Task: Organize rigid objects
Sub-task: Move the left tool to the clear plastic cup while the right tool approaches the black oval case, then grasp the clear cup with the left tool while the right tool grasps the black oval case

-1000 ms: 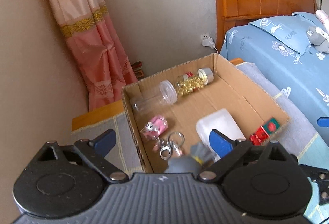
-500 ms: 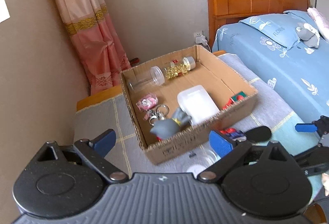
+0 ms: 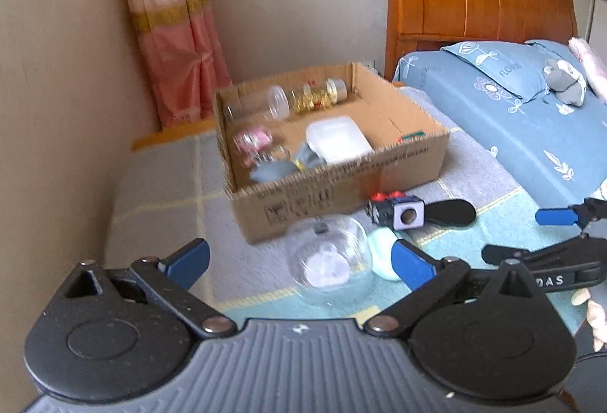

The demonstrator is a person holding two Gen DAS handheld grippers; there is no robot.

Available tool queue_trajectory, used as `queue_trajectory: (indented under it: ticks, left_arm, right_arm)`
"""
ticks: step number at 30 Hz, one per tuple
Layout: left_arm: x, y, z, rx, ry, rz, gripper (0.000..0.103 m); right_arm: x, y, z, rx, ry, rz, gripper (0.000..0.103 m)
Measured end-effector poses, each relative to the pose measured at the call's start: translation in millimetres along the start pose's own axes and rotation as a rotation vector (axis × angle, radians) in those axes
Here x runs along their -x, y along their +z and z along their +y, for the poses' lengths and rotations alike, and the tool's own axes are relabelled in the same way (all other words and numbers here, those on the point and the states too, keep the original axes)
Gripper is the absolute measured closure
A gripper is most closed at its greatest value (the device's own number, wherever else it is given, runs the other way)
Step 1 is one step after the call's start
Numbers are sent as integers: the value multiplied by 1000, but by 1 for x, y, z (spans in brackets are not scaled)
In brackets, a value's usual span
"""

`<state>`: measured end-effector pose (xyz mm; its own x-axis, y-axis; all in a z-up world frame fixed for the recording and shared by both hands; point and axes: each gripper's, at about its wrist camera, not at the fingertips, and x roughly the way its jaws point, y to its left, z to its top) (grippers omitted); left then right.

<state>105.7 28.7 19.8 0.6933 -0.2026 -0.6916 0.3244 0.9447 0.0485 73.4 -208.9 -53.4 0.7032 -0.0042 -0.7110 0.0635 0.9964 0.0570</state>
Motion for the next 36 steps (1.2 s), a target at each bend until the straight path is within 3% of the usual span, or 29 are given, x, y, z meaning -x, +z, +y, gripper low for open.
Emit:
queue_trajectory:
  ticks: [4,11,19,31,36]
  left_arm:
    - [-20,-13,-8,5,36,-7,2]
    - [-52,-24,-15,-5,24,54,2]
    - [-76,-30,-12,15,36,89,1]
    - [-90,-33,-7,62,5,99,1]
    - [-91,-33,-6,64,1,91,1]
  right_arm:
    - [-13,2,0,21,-27,3,0]
    - [-46,10,0,57,-54,21,0]
    - [-74,18,6,87,-29,9,0]
    - [-74,21,-29,25,-89,-14,0]
    - [-71,17,-26,32,-81,-11,0]
